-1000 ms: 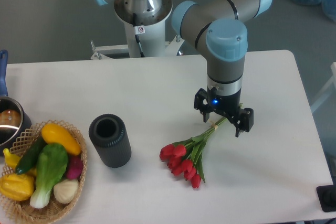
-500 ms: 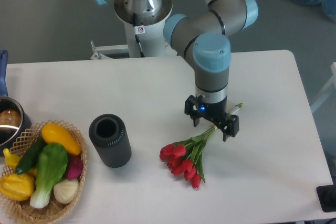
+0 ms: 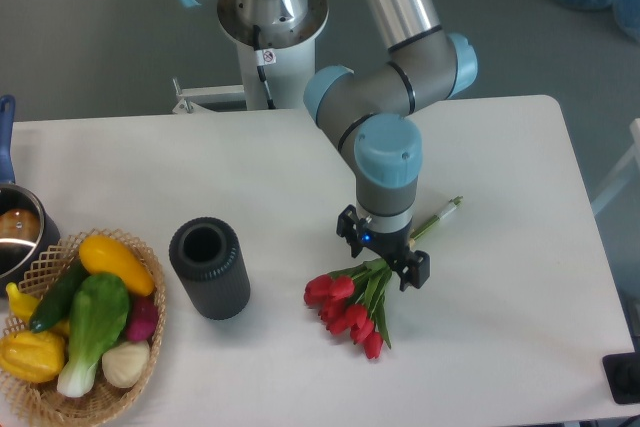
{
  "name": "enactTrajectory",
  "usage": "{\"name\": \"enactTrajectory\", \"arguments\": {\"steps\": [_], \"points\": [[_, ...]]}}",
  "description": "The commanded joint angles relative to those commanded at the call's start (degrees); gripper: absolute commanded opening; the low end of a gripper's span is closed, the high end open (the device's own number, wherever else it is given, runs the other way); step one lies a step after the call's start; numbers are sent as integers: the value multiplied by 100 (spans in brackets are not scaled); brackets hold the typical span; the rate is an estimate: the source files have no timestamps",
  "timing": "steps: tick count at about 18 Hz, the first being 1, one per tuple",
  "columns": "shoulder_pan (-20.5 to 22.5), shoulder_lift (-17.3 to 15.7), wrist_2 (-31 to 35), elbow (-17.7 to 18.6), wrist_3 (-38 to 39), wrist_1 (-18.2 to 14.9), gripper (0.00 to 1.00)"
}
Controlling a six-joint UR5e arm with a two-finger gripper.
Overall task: Pick up the flowers from the table
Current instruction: 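Move the open gripper down over the green stems of the red tulips, then close the gripper around the tulip stems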
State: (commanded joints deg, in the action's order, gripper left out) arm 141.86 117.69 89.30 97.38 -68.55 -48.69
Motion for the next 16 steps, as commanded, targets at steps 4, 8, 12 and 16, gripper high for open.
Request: {"name": "enactTrajectory", "arguments": {"steps": [4,8,12,16], "points": [[-26,114,0,9,140,-9,100],[-88,202,0,9,404,-9,98],[-97,176,9,61,422,-26,0],[-88,1,-9,26,413,-35,0]]}}
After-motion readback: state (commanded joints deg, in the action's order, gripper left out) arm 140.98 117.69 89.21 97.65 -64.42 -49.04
